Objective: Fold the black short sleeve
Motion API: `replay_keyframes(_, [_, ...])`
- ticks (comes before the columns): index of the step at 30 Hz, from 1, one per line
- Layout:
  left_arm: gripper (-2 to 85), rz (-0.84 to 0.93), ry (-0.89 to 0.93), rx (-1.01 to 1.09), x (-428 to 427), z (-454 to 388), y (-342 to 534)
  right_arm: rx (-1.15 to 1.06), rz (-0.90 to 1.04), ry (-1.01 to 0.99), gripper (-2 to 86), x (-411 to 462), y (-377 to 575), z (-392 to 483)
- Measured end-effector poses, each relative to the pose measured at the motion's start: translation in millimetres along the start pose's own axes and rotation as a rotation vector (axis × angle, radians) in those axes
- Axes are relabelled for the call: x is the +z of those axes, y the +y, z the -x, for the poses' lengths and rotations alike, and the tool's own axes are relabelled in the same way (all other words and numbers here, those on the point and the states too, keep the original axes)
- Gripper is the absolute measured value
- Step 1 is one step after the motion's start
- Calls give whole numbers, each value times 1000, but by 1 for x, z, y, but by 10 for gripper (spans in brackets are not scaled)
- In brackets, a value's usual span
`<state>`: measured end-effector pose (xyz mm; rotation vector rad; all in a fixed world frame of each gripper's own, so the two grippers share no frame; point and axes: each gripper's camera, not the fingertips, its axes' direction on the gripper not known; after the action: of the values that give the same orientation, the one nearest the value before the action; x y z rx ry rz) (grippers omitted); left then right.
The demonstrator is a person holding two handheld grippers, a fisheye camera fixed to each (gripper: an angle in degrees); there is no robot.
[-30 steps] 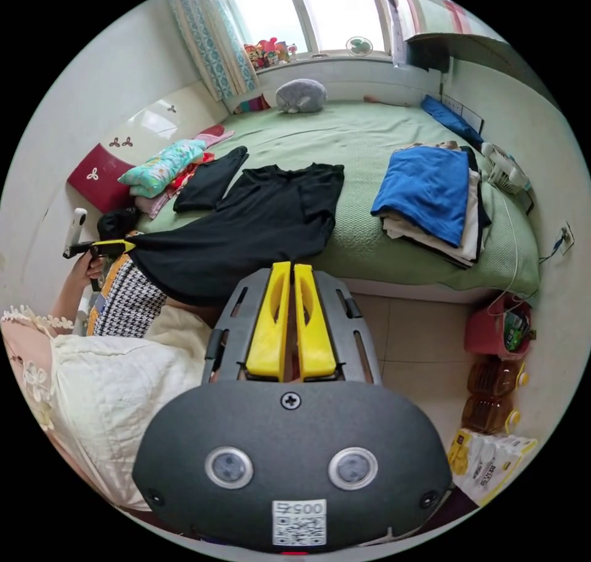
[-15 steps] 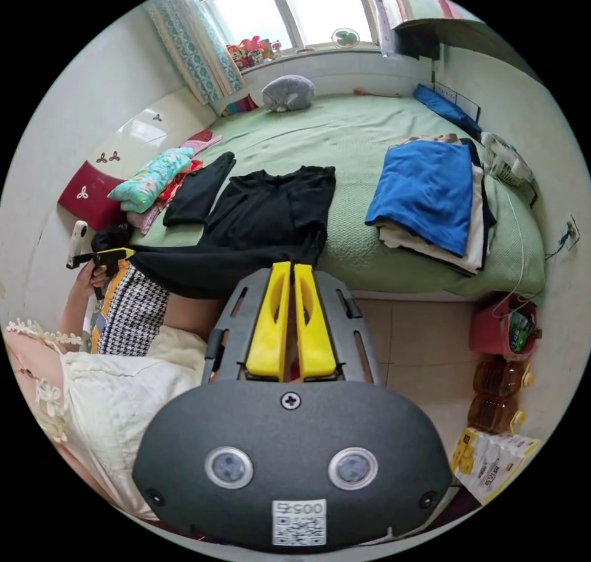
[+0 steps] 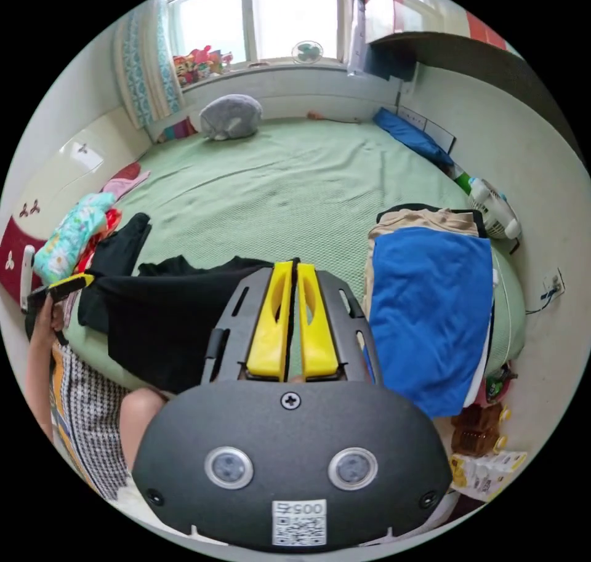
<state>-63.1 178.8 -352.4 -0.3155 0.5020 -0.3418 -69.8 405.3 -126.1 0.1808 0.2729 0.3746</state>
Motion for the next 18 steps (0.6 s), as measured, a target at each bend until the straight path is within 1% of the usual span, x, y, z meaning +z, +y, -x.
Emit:
replay_keyframes(2, [69,-23,25,-34,10,11,-9,14,19,-4,31,14,-6,2])
replay_keyframes(4, [84,-50,-26,20,15,17,-7,-66,53,-103,49,21,3,7])
replay_keyframes(5, [86,-45,-38,37,17,19,-5,-95,63,-121,53,22,8,8])
replay_keyframes(7, [94,6,-24,109,28,25,11,-184,118,-185,77,23,30,7])
replay_keyframes(9, [104,50,-7,159,37,28,30,-202,152,-223,97,22,48,0])
replay_keyframes(10, [110,71,10,175,43,31,43,-204,178,-257,114,21,58,-6])
replay_keyframes(13, [141,106,55,198,62,37,73,-182,215,-274,136,25,78,-21])
replay_keyframes(16, [161,111,106,178,87,44,86,-157,262,-304,139,41,86,-24])
replay_keyframes(18, [161,123,105,144,105,48,83,-150,278,-311,134,53,85,-19])
